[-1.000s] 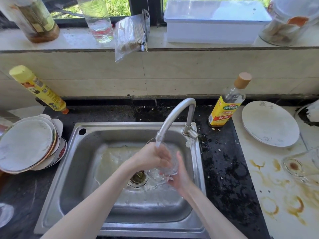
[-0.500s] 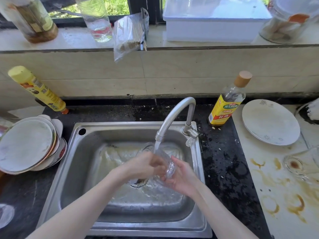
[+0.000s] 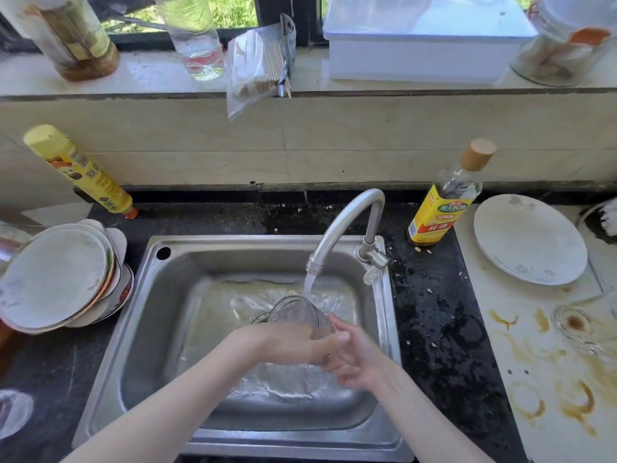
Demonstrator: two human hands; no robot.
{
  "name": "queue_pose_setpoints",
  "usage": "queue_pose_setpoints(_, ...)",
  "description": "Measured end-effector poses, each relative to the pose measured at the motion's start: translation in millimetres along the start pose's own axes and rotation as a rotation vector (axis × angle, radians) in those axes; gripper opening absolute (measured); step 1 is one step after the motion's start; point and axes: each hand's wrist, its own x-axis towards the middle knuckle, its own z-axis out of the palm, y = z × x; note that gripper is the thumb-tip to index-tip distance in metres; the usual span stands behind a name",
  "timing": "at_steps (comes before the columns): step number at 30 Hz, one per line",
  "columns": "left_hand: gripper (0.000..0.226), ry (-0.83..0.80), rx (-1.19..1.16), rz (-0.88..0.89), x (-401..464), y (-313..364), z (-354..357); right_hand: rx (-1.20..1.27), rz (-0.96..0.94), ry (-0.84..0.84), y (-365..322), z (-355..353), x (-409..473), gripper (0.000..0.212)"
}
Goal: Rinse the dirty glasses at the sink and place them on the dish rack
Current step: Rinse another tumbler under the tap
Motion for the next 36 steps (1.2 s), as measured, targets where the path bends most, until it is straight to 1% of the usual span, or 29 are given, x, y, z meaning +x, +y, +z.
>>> queue_pose_setpoints(2, 0.067, 0.132, 0.09, 0.018, -1.9, -5.1, 4.2, 0.024, 0.016, 0.041, 4.4, -3.9, 1.7, 0.044)
queue_pose_setpoints(4, 0.058, 0.289, 0.302, 0.081, -2.4, -11.6, 6.2, 0.139, 0.017, 0.047, 8.0, -11.0, 8.4, 0.043)
queue_pose_setpoints(7, 0.039, 0.464, 0.501, 0.235, -0.1, -28.7, 6.6, 0.256, -0.006, 0.062, 7.4, -16.0, 11.2, 0.047)
queue_pose_setpoints(9, 0.037, 0.557, 0.571, 0.359, 2.1, -41.4, 2.4, 0.275, -0.042, 0.085, 4.0, -15.7, 6.4, 0.049)
queue_pose_setpoints(11, 0.038, 0.714, 0.626, 0.433, 4.9, -52.3, -3.2, 0.283, -0.074, 0.119, 1.3, -17.9, 3.0, 0.051)
queue_pose_setpoints(12, 0.037, 0.775, 0.614, 0.435, 5.3, -55.1, -5.1, 0.283, -0.079, 0.133, 0.7, -19.9, 2.7, 0.054)
queue_pose_setpoints(14, 0.029, 0.825, 0.464, 0.434, 5.5, -57.0, -5.2, 0.275, -0.079, 0.151, 0.8, -24.6, 4.4, 0.061)
queue_pose_setpoints(15, 0.026, 0.832, 0.326, 0.438, 6.0, -55.8, -2.1, 0.271, -0.081, 0.154, 1.3, -25.5, 4.7, 0.063)
queue_pose_setpoints(16, 0.028, 0.799, 0.153, 0.419, 7.3, -56.2, 3.1, 0.266, -0.082, 0.145, 1.7, -25.0, 4.4, 0.063)
queue_pose_setpoints(17, 0.039, 0.743, -0.037, 0.402, 9.0, -55.2, 8.4, 0.258, -0.082, 0.129, 2.1, -21.5, 2.0, 0.061)
queue_pose_setpoints(19, 0.075, 0.653, -0.398, 0.399, 12.0, -50.7, 17.5, 0.237, -0.086, 0.094, 1.3, -13.2, -2.9, 0.053)
queue_pose_setpoints(20, 0.091, 0.633, -0.5, 0.394, 14.4, -48.7, 21.5, 0.213, -0.086, 0.068, 1.0, -9.1, -4.7, 0.051)
queue_pose_setpoints(21, 0.099, 0.631, -0.543, 0.381, 16.7, -46.9, 24.0, 0.188, -0.085, 0.033, 0.6, -5.0, -6.1, 0.051)
queue_pose_setpoints(23, 0.095, 0.694, -0.543, 0.332, 18.3, -42.7, 25.2, 0.147, -0.089, -0.011, -1.2, -0.3, -5.2, 0.051)
queue_pose_setpoints(25, 0.088, 0.776, -0.546, 0.306, 18.2, -41.9, 24.7, 0.11, -0.109, 0.034, -4.8, 1.9, -3.2, 0.052)
queue_pose_setpoints(27, 0.086, 0.812, -0.557, 0.315, 16.8, -41.2, 25.0, 0.038, -0.141, 0.076, -8.8, 3.4, -2.2, 0.05)
queue_pose_setpoints(29, 0.084, 0.843, -0.56, 0.318, 15.7, -38.3, 26.1, -0.057, -0.158, 0.084, -12.5, 8.8, -6.9, 0.044)
queue_pose_setpoints(30, 0.08, 0.852, -0.552, 0.319, 15.3, -35.8, 26.4, -0.115, -0.169, 0.106, -14.6, 9.4, -8.2, 0.039)
queue_pose_setpoints(33, 0.072, 0.861, -0.451, 0.305, 14.4, -28.5, 27.3, -0.216, -0.234, 0.267, -27.9, 0.8, -0.5, 0.025)
queue_pose_setpoints(34, 0.072, 0.86, -0.422, 0.296, 15.2, -28.3, 28.2, -0.192, -0.27, 0.306, -33.6, -2.8, 3.2, 0.026)
queue_pose_setpoints(36, 0.073, 0.861, -0.398, 0.278, 18.2, -29.9, 30.3, -0.008, -0.389, 0.362, -47.8, -9.4, 9.6, 0.036)
